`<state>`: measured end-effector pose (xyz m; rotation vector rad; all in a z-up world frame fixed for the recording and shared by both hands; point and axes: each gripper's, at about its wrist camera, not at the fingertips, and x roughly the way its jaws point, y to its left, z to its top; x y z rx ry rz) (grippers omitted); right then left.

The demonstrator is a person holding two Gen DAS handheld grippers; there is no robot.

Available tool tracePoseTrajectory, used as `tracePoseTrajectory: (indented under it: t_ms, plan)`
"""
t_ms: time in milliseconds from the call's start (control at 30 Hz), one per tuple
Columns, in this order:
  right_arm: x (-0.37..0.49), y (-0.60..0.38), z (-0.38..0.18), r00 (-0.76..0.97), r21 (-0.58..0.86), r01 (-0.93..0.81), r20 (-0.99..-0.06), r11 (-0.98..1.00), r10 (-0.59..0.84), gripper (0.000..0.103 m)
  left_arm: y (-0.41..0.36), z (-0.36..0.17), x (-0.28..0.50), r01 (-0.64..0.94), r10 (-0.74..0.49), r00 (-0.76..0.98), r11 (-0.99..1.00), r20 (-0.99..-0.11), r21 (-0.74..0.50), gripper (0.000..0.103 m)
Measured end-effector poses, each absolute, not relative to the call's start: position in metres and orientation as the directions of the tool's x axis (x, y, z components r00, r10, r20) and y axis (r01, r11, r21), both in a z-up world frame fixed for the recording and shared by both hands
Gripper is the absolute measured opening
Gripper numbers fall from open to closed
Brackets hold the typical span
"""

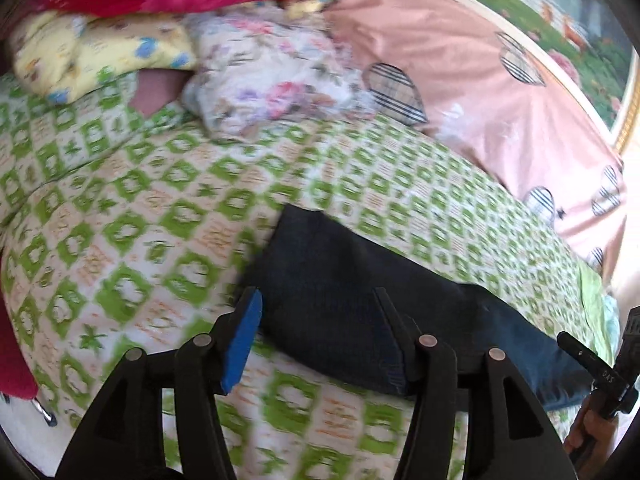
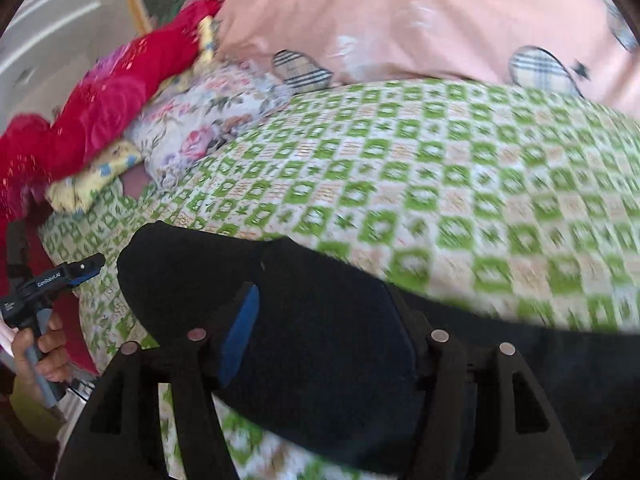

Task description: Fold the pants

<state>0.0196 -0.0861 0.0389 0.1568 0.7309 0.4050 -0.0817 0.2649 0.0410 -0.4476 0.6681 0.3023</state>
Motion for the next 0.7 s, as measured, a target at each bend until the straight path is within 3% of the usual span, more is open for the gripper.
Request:
tracePoseTrajectory:
  t_ms: [700]
  plan:
    - [-0.090,-0.232,0.018,0.781,0.356,0.052,-0.597,0.933,0.184,0.063,0.069,0.034,-0.014,0.036,-0.197,0.691,0.970,-0.695,-0.239,0.064]
